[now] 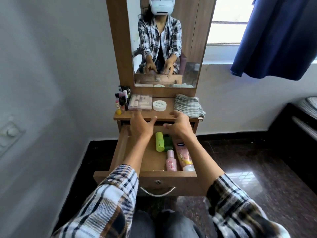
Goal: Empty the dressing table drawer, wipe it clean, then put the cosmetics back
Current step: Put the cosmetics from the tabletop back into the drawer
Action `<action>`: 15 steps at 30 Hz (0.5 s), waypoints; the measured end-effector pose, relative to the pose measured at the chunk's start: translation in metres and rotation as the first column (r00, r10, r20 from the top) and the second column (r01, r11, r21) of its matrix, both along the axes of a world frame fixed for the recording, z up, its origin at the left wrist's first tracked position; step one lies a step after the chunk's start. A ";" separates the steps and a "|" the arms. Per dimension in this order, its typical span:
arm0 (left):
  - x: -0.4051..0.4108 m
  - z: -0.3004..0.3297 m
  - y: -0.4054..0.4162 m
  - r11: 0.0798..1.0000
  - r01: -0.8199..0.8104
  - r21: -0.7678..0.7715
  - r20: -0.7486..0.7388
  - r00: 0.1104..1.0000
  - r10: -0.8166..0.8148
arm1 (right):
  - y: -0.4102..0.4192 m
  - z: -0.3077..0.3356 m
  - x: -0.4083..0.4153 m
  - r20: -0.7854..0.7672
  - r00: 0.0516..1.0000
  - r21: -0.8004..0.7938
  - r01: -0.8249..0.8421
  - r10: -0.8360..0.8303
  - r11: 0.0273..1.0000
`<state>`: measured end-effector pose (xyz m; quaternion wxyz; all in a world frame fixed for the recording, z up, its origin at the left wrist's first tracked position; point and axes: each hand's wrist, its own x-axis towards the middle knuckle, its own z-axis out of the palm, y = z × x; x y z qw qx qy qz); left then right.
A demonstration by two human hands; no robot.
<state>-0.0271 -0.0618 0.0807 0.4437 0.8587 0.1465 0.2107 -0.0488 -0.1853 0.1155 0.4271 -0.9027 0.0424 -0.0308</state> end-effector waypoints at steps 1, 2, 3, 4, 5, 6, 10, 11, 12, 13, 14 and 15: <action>0.006 0.002 0.003 0.999 -0.027 -0.020 0.002 1.000 0.027 | 0.002 0.000 0.009 0.028 1.000 0.009 0.009 -0.010 1.000; 0.011 0.003 0.006 0.998 -0.055 -0.033 -0.002 0.998 0.055 | 0.004 0.000 0.018 0.049 0.999 0.015 0.020 -0.021 1.000; 0.016 0.002 0.009 0.996 -0.079 -0.039 -0.005 0.997 0.079 | 0.005 0.000 0.026 0.069 0.997 0.019 0.028 -0.030 0.999; 0.023 0.001 0.011 0.994 -0.098 -0.037 -0.008 0.995 0.098 | 0.007 -0.001 0.036 0.080 0.996 0.025 0.036 -0.038 0.999; 0.029 -0.001 0.013 0.993 -0.110 -0.029 -0.011 0.994 0.110 | 0.009 -0.003 0.045 0.086 0.995 0.034 0.042 -0.045 0.999; 0.036 -0.004 0.014 0.993 -0.115 -0.018 -0.015 0.993 0.115 | 0.012 -0.006 0.056 0.087 0.995 0.041 0.049 -0.052 0.998; 0.060 -0.019 0.018 0.995 -0.102 0.001 -0.022 0.995 0.102 | 0.022 -0.020 0.091 0.127 0.988 0.043 0.081 -0.086 0.996; 0.066 -0.022 0.018 0.995 -0.103 -0.002 -0.021 0.994 0.103 | 0.024 -0.024 0.098 0.139 0.985 0.053 0.094 -0.100 0.994; 0.069 -0.025 0.017 0.994 -0.107 0.002 -0.021 0.994 0.107 | 0.026 -0.028 0.105 0.149 0.982 0.068 0.107 -0.117 0.992; 0.071 -0.027 0.016 0.993 -0.115 0.017 -0.020 0.993 0.116 | 0.028 -0.031 0.110 0.162 0.978 0.086 0.115 -0.128 0.990; 0.074 -0.030 0.015 0.990 -0.131 0.049 -0.018 0.991 0.132 | 0.030 -0.035 0.115 0.170 0.976 0.105 0.119 -0.136 0.987; 0.076 -0.032 0.013 0.985 -0.150 0.087 -0.009 0.988 0.152 | 0.031 -0.039 0.120 0.177 0.974 0.119 0.118 -0.138 0.986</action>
